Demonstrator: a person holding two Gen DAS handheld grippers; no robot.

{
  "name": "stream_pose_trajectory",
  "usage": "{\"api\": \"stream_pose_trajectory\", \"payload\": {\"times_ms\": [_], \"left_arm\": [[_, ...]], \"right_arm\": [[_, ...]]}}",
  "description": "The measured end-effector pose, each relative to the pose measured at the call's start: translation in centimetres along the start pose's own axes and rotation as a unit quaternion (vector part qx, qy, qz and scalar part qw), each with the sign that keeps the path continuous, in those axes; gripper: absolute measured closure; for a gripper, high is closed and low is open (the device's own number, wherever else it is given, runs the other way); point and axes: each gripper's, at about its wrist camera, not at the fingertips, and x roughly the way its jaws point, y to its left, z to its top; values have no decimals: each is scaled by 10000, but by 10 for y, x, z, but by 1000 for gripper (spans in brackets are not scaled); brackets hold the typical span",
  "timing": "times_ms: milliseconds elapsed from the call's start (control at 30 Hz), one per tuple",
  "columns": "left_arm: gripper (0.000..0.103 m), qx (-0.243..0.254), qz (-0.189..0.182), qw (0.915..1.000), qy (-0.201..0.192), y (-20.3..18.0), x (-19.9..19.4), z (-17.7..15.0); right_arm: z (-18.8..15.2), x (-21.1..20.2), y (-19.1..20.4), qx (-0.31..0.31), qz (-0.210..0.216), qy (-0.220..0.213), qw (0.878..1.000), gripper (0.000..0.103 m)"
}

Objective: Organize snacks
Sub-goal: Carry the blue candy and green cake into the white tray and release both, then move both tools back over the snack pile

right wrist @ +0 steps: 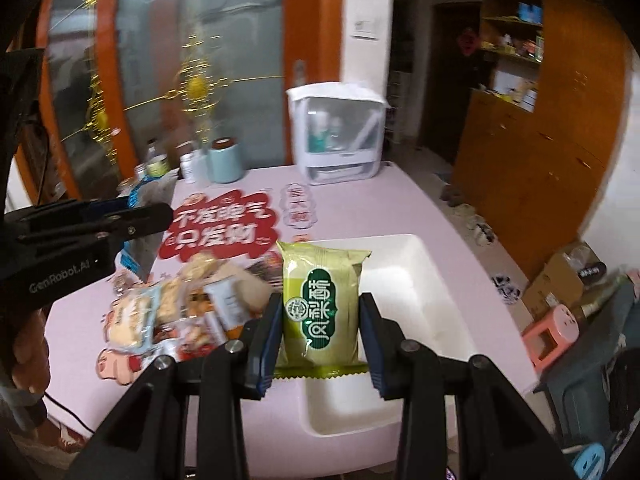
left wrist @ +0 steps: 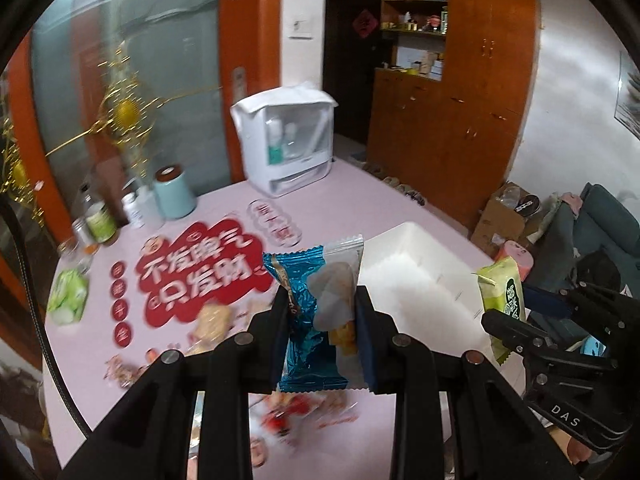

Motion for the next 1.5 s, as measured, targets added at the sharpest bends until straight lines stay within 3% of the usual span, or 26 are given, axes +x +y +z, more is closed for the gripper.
{"api": "stream_pose_trajectory", "payload": {"times_ms": [367,667,733,767,800,867,933,1133,1500], "left_arm": [[74,43,34,9993,366,-107,80,35],[74,84,350,9948,956,-149,152,38],[66,146,442,9936,1030,-153,159,38],[46,168,480,9931,1055,-155,161,38],[19,175,540,9927,1068,-157,162,38],[8,144,642,9933,947,-158,158,38],[8,177,620,9940,879,-160,154,38],[8,355,765,9919,949,-166,153,38],[8,242,830,9927,845,-161,131,33]], "right_arm": [[0,64,-95,-48,-29,608,9981,65],[-2,111,-122,-189,204,982,9948,65],[-2,117,-123,-228,292,1083,9934,65],[-2,120,-123,-248,342,1130,9927,64],[-2,122,-124,-260,386,1159,9922,64],[-2,125,-124,-272,410,1175,9919,61],[-1,125,-124,-286,345,1086,9931,53],[2,124,-125,-320,592,1013,9926,43],[-6,117,-118,-316,834,1058,9904,42]]}}
